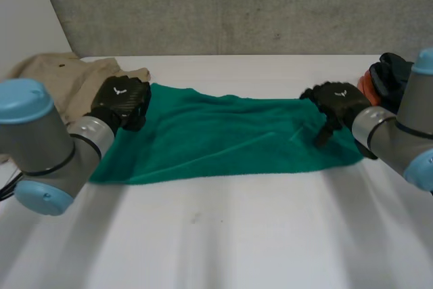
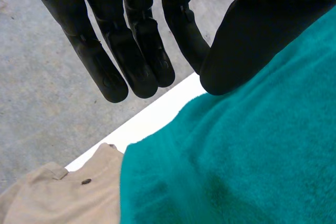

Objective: Fold the laundry.

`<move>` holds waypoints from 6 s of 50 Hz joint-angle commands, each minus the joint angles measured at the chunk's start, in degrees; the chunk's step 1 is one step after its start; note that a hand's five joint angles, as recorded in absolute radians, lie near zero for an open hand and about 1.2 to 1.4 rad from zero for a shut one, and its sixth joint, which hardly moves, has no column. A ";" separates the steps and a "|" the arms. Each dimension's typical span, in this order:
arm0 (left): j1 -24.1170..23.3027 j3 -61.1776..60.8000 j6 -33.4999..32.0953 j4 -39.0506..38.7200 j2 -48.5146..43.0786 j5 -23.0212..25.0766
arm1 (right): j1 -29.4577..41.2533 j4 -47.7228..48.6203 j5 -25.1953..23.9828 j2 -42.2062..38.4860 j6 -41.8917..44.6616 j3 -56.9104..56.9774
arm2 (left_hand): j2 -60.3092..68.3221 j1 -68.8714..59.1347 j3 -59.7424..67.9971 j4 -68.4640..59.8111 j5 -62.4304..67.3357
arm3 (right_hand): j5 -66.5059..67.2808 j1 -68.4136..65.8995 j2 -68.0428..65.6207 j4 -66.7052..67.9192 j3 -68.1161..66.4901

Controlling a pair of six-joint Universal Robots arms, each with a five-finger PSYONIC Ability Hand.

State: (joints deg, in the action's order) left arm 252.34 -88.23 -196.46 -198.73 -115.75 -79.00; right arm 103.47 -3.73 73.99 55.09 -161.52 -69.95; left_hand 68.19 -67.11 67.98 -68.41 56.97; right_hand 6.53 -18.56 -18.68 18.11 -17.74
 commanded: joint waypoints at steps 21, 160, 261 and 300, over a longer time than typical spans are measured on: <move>6.85 -13.54 6.09 13.11 22.67 2.19 | 13.16 -25.28 6.68 -26.34 11.40 40.95 | -42.67 41.59 -42.46 42.89 -41.45 | 17.36 -15.32 -15.21 15.78 -16.15; 4.21 17.05 0.29 4.93 -8.70 1.57 | 8.68 19.81 8.89 7.67 6.39 -9.49 | 11.81 -12.89 12.02 -11.59 13.03 | 63.47 -61.44 -61.32 61.89 -62.26; 5.36 2.71 -6.83 13.37 12.30 5.97 | 6.66 -20.18 -6.85 -34.96 42.52 48.15 | 11.81 -12.89 12.02 -11.59 13.03 | 22.67 -20.64 -20.52 21.09 -21.47; 10.37 1.30 -7.01 20.14 18.01 9.75 | 5.51 -17.62 -6.84 -26.08 33.20 37.51 | 11.81 -12.89 12.02 -11.59 13.03 | 9.11 -7.08 -6.96 7.54 -7.91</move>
State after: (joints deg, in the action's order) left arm 263.43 -88.27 -206.29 -179.09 -100.19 -69.11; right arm 108.45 -16.67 68.88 34.82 -127.75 -40.19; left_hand 68.63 -67.15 68.26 -68.85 56.68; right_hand 13.43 -25.44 -25.13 24.81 -25.68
